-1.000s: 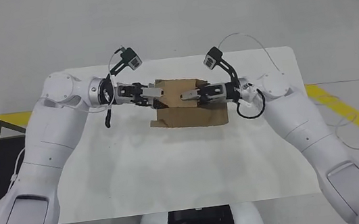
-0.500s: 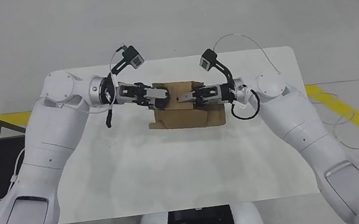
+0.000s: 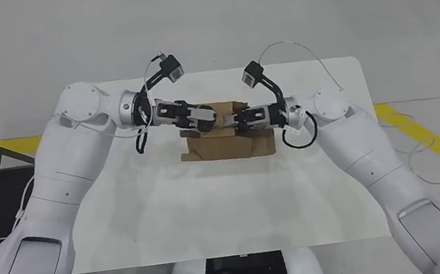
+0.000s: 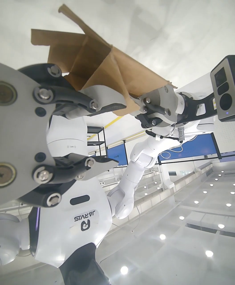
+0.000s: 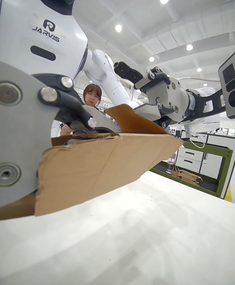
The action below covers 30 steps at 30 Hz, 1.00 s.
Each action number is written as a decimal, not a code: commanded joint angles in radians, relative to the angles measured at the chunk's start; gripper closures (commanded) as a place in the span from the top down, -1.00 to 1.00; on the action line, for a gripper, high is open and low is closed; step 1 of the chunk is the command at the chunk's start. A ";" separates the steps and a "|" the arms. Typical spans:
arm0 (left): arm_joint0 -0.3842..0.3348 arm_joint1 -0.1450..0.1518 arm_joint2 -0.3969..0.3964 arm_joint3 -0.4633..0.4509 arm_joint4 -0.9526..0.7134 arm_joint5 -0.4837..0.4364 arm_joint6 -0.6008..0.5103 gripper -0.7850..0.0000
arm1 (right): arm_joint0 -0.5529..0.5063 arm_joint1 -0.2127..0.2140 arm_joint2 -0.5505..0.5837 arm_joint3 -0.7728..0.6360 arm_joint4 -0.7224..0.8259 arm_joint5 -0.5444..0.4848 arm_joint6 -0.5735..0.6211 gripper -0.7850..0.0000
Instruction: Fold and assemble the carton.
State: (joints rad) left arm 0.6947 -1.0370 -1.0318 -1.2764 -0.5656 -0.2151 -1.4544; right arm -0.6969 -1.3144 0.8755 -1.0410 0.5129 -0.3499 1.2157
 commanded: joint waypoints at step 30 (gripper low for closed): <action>0.081 0.036 -0.133 0.035 -0.042 0.004 -0.020 0.10 | -0.033 0.001 0.036 -0.050 0.017 -0.002 0.022 -1.00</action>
State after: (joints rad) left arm 0.7757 -1.0012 -1.1649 -1.2455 -0.6117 -0.2103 -1.4783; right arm -0.7294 -1.3134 0.9105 -1.0896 0.5311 -0.3517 1.2365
